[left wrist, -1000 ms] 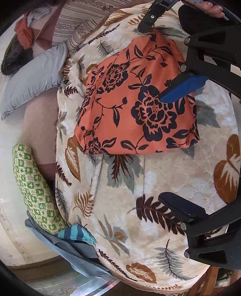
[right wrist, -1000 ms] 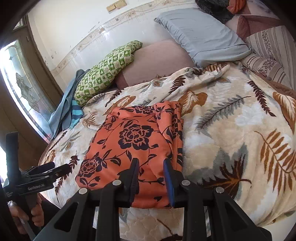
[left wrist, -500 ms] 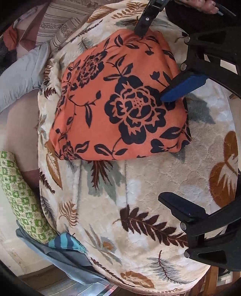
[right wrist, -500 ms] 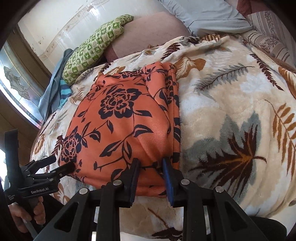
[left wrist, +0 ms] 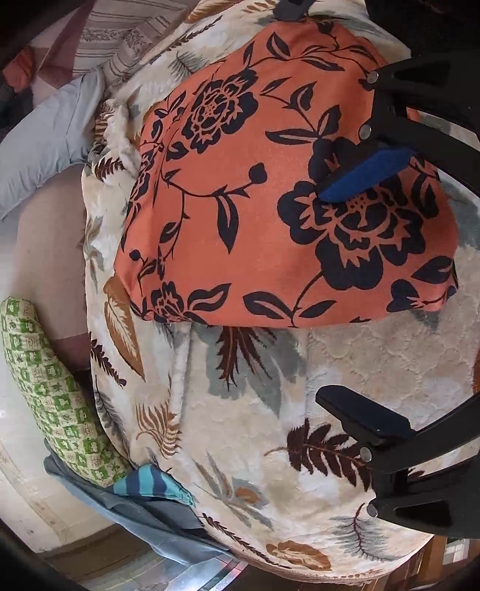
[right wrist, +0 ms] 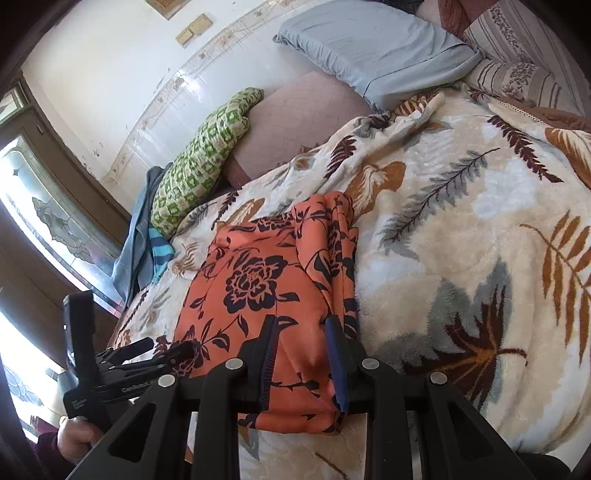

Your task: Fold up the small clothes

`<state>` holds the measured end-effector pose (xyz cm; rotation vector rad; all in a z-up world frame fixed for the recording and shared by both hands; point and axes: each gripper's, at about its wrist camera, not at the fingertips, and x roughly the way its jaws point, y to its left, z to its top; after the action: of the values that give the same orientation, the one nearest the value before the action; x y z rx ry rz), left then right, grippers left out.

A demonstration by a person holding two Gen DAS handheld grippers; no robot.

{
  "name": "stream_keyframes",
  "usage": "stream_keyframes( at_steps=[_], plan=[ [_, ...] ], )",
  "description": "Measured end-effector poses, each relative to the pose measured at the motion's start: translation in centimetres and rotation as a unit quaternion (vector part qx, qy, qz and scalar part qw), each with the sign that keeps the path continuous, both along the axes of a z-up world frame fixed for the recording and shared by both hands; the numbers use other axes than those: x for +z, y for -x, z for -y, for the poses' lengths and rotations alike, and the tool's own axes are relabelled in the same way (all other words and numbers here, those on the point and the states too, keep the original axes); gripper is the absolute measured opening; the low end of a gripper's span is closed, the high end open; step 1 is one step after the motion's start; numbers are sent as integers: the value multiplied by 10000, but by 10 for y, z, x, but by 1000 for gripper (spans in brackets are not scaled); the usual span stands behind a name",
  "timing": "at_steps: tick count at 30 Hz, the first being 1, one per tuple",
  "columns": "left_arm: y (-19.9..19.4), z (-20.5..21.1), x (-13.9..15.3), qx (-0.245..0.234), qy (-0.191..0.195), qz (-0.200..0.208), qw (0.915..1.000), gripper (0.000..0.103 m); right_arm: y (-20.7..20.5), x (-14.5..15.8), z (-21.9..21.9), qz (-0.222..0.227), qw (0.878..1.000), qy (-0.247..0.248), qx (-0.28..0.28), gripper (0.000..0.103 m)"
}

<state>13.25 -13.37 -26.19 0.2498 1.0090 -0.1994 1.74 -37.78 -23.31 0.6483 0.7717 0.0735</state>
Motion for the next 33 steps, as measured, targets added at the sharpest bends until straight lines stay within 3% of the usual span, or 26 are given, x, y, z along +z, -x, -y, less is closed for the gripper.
stream_keyframes(
  at_steps=[4,6,15,24,33],
  plan=[
    [-1,-1,1,-33,8,-28,10000,102,-12,-21,-13,-619,9975,238,225,30],
    [-1,0,3,-81,-57,-1,10000,102,-16,-26,-15,-720,9968,258,235,30],
    [0,3,4,-103,-125,21,9999,102,-15,-28,-6,-681,9975,-24,175,31],
    [2,5,13,-135,-203,80,9997,101,-6,-11,4,-117,9995,-284,-9,31],
    [6,12,26,-211,-192,239,9993,101,-3,-10,9,-61,9990,-430,-90,31]
  ],
)
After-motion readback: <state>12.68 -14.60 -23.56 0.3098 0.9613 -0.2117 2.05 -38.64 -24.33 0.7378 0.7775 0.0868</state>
